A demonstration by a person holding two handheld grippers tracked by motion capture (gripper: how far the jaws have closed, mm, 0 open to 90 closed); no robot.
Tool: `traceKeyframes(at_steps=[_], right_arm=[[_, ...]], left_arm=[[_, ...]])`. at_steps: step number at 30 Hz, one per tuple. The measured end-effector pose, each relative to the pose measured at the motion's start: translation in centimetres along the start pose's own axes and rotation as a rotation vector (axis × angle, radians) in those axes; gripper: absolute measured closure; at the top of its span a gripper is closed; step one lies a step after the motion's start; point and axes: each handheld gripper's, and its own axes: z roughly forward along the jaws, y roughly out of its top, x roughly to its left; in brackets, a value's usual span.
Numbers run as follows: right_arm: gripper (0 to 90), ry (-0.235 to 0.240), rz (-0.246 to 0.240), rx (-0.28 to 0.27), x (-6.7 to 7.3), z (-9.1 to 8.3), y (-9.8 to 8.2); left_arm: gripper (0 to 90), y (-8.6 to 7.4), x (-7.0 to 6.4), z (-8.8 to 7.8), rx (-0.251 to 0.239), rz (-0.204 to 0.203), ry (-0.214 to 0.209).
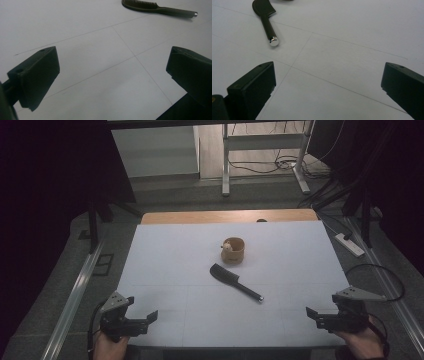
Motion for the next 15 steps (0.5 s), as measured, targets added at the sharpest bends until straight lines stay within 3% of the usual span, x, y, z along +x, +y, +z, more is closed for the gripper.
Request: traceKeyframes(at_steps=[15], right_arm=[[0.0,0.012,-0.01,0.02,0.07,0.17,0.04]], left_arm=[[0.0,0.02,0.18,0.06,0.002,-0.008,-0.01]])
